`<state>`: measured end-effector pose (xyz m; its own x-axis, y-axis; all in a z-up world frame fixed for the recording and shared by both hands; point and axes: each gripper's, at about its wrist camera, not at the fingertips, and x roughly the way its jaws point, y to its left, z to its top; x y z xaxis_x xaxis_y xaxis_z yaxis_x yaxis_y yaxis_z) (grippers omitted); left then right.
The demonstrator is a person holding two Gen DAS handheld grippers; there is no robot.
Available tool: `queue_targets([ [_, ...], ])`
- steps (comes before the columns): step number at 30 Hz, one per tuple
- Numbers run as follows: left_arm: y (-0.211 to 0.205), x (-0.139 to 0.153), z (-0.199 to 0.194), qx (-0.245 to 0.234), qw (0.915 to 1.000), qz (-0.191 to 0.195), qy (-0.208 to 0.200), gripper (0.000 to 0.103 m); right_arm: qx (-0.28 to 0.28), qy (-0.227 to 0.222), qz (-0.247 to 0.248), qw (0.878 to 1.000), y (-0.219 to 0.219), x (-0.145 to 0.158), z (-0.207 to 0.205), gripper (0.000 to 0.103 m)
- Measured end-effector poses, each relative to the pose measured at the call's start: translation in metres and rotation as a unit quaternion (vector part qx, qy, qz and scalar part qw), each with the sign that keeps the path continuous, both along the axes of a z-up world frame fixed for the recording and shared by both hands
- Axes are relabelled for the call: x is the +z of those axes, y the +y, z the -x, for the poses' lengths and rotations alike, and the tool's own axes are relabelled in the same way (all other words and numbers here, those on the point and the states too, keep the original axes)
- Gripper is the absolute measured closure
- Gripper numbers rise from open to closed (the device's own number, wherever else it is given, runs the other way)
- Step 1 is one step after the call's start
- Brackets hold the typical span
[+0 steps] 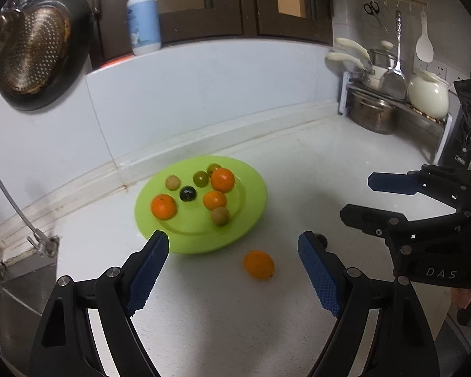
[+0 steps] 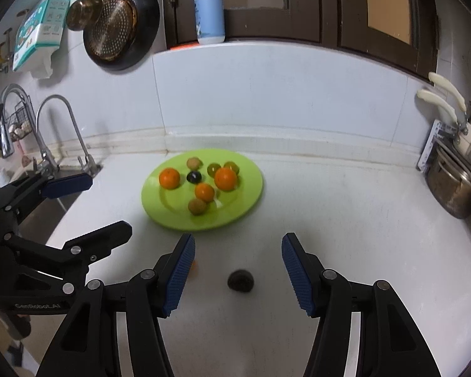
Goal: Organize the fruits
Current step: 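Move both open grippers toward the last orange and dark plum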
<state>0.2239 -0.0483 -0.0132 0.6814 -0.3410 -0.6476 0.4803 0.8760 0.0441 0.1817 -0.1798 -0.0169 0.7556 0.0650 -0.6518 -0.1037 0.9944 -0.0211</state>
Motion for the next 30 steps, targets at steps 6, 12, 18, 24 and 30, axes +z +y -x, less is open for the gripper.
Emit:
queue_targets([
  [6, -0.007, -0.02, -0.002, -0.021, 0.9995, -0.013, 0.018, 0.019, 0.009, 0.025, 0.012, 1.0, 0.0, -0.019, 0.0, 0.045],
  [12, -0.013, -0.043, -0.012, -0.037, 0.9982, -0.02, 0.043, 0.019, 0.017, 0.052, 0.018, 0.998, -0.001, -0.041, -0.006, 0.045],
  [18, -0.021, -0.061, -0.021, -0.045, 0.9969, -0.034, 0.055, 0.022, 0.015, 0.07, 0.012, 0.997, -0.006, -0.057, -0.014, 0.045],
  [24, -0.026, -0.076, -0.033, -0.042, 0.9955, -0.027, 0.081, 0.03, 0.015, 0.086, 0.004, 0.996, -0.012, -0.071, -0.022, 0.046],
  [30, -0.032, -0.086, -0.046, -0.04, 0.994, -0.024, 0.099, 0.041, 0.013, 0.098, -0.014, 0.995, -0.017, -0.08, -0.031, 0.053],
])
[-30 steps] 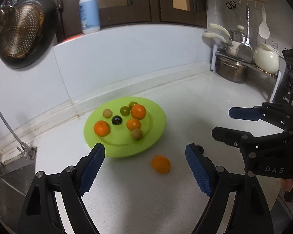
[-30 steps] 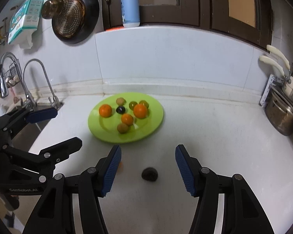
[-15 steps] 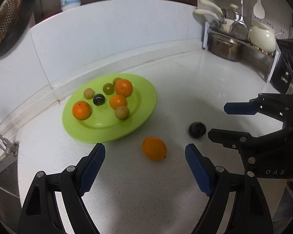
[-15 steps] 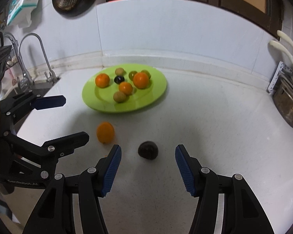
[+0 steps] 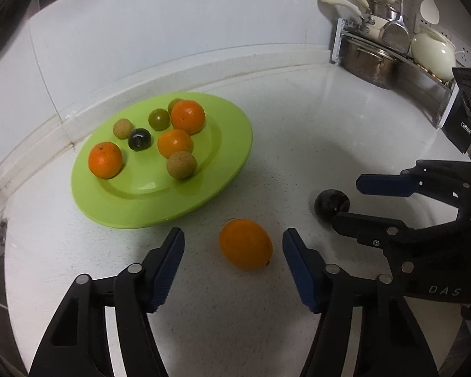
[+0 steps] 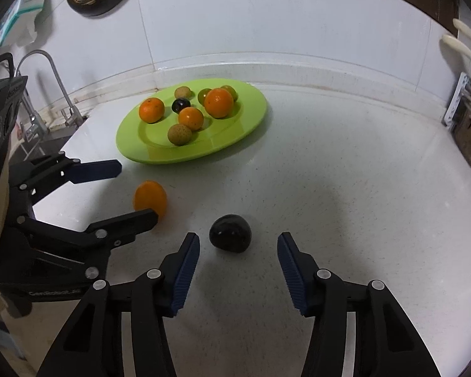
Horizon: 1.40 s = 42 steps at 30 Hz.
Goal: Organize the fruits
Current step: 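Move both open grippers toward the last orange and dark plum, then grasp the last orange with the left gripper while the right gripper grasps the dark plum, then carry the orange in the left gripper and plum in the right gripper over the plate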
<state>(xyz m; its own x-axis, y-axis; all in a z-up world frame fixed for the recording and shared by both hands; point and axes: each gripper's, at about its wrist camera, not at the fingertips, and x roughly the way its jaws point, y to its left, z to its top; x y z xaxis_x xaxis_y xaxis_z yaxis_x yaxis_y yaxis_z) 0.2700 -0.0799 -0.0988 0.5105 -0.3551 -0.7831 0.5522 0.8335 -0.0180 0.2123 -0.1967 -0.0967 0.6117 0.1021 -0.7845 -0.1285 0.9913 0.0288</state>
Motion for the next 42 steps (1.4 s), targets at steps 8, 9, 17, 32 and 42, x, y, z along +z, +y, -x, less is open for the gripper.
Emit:
queue_targets([
  [8, -0.003, -0.008, -0.008, -0.006, 0.9995, 0.013, 0.027, 0.058, 0.002, 0.016, -0.021, 1.0, -0.003, -0.009, -0.009, 0.06],
  [9, -0.003, -0.008, -0.009, -0.007, 0.9994, 0.015, 0.029, 0.059, 0.0, 0.018, -0.025, 1.0, -0.003, -0.01, -0.009, 0.06],
  [17, -0.004, -0.01, -0.012, -0.009, 0.9988, 0.023, 0.041, 0.067, -0.005, 0.025, -0.041, 0.999, -0.001, -0.015, -0.016, 0.07],
  [32, 0.015, 0.013, 0.007, 0.012, 0.9992, 0.032, 0.021, 0.067, -0.014, 0.003, -0.047, 0.999, 0.007, 0.001, -0.004, 0.07],
  [42, 0.037, 0.032, 0.025, 0.034, 0.9989, 0.032, 0.0, 0.067, -0.008, -0.025, -0.045, 0.999, 0.024, 0.023, 0.01, 0.07],
])
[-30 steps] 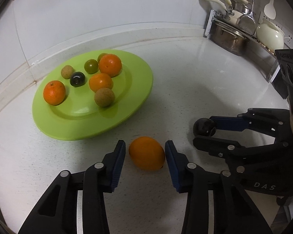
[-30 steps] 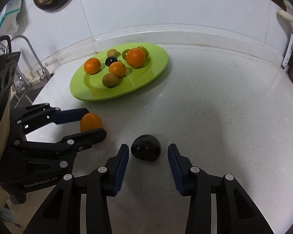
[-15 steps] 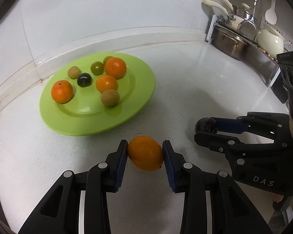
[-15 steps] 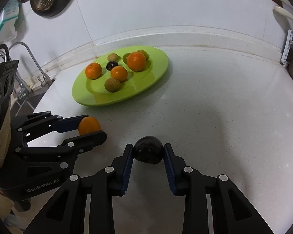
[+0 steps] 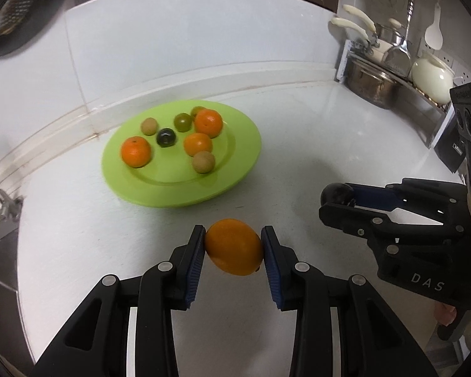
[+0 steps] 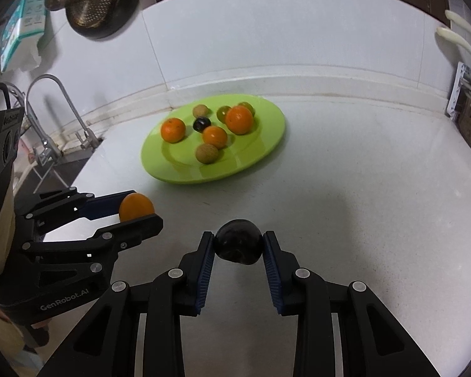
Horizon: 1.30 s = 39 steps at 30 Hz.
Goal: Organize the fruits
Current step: 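Carry the orange in the left gripper and plum in the right gripper over the plate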
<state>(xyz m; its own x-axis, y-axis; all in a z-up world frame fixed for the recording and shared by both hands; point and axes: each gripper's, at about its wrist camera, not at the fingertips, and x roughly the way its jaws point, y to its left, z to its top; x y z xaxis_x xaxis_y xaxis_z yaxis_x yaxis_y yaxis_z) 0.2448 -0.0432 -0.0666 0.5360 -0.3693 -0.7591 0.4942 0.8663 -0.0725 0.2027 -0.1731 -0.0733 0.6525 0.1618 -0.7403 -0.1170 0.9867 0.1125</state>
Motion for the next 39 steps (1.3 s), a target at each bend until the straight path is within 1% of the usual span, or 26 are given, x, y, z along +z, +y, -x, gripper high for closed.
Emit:
queue_targets([
  [6, 0.018, 0.011, 0.01, 0.024, 0.9997, 0.007, -0.008, 0.067, 0.006, -0.018, 0.003, 1.0, 0.011, 0.013, 0.005, 0.07],
  [11, 0.026, 0.019, 0.019, 0.038, 0.9991, 0.002, -0.019, 0.067, 0.01, -0.03, 0.007, 0.999, 0.019, 0.022, 0.009, 0.07],
  [23, 0.039, 0.043, 0.022, 0.057, 0.997, 0.005, -0.051, 0.067, 0.02, -0.059, 0.02, 0.998, 0.03, 0.043, 0.013, 0.07],
  [30, 0.042, 0.048, 0.01, 0.061, 0.9963, 0.009, -0.06, 0.067, 0.027, -0.075, 0.023, 0.997, 0.034, 0.055, 0.005, 0.07],
  [36, 0.045, 0.044, -0.011, 0.066, 0.996, 0.009, -0.059, 0.067, 0.032, -0.072, 0.027, 0.997, 0.038, 0.054, -0.015, 0.07],
  [39, 0.045, 0.042, -0.021, 0.066, 0.996, 0.007, -0.06, 0.067, 0.032, -0.071, 0.037, 0.996, 0.04, 0.053, -0.026, 0.07],
])
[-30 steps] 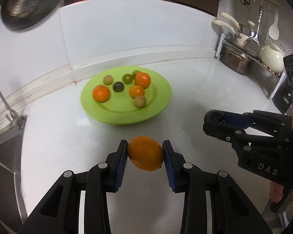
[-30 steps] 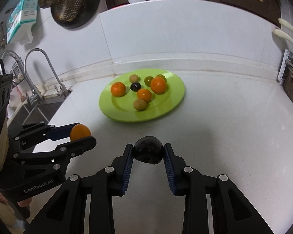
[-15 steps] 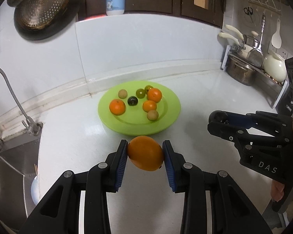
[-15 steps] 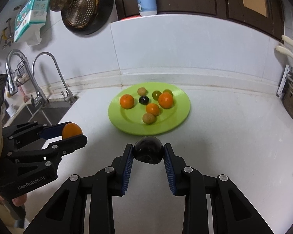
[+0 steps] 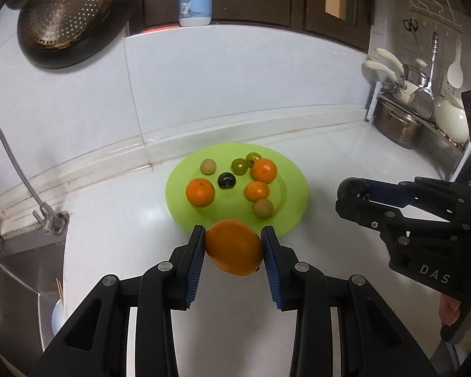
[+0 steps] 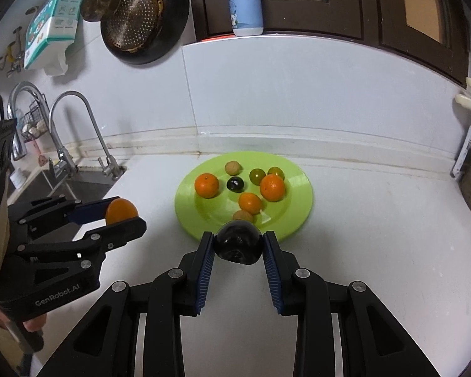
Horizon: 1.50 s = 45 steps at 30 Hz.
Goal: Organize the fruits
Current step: 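Carry the orange in the left gripper and plum in the right gripper over the plate, then open the left gripper to drop the orange while the right gripper drops the plum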
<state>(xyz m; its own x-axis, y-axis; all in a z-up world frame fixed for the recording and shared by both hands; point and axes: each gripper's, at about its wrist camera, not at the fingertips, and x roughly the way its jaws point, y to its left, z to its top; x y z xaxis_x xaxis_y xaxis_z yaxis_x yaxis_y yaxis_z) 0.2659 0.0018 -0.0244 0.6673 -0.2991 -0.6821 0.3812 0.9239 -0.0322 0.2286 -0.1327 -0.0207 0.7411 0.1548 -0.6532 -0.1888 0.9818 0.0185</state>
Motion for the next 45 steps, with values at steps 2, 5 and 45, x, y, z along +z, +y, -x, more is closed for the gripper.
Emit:
queue_targets([
  [2, 0.0, -0.001, -0.007, 0.001, 1.0, 0.0, -0.002, 0.067, 0.001, 0.001, 0.003, 1.0, 0.0, 0.0, -0.008, 0.07],
  [5, 0.001, -0.003, -0.018, 0.0, 1.0, 0.008, 0.005, 0.067, 0.002, 0.002, 0.009, 1.0, 0.0, 0.0, -0.02, 0.07],
  [45, -0.024, -0.048, -0.103, -0.002, 0.9978, -0.034, 0.057, 0.055, -0.017, 0.066, 0.01, 0.998, -0.019, -0.048, -0.119, 0.062],
])
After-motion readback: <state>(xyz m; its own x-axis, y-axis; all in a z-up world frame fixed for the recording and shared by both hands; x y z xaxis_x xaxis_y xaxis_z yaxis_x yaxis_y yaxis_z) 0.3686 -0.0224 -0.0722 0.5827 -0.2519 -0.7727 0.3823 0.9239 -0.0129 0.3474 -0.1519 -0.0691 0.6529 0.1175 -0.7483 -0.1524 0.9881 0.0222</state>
